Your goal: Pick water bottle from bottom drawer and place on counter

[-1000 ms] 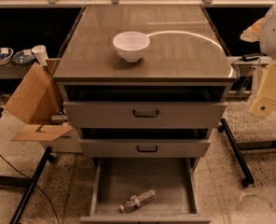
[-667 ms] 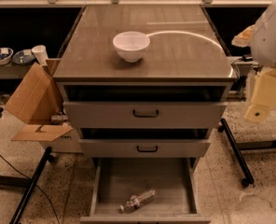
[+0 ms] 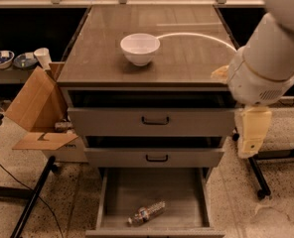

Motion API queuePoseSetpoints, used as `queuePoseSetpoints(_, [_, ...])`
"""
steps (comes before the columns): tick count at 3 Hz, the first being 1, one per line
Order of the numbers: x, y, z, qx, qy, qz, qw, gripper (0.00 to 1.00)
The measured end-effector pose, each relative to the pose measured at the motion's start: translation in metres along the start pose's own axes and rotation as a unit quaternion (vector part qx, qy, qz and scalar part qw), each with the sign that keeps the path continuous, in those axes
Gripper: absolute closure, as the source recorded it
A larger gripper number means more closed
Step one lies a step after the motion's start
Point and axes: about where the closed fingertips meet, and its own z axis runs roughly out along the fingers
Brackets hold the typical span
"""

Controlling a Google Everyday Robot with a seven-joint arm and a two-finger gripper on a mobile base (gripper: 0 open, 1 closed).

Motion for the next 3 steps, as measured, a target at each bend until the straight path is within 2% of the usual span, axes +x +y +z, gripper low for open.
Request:
queuePoseSetpoints(1, [-0.008,0.010,0.044,-0.035,0.027,-0.097,0.9943,0.00])
queuePoseSetpoints(2, [-0.010,0.017,0.096,-0.075,0.058,-0.206,0.9741,0.00])
queuePoseSetpoints(3, [-0.010,0.017,0.129,-0.099,0.070,-0.277,0.9533,0.00])
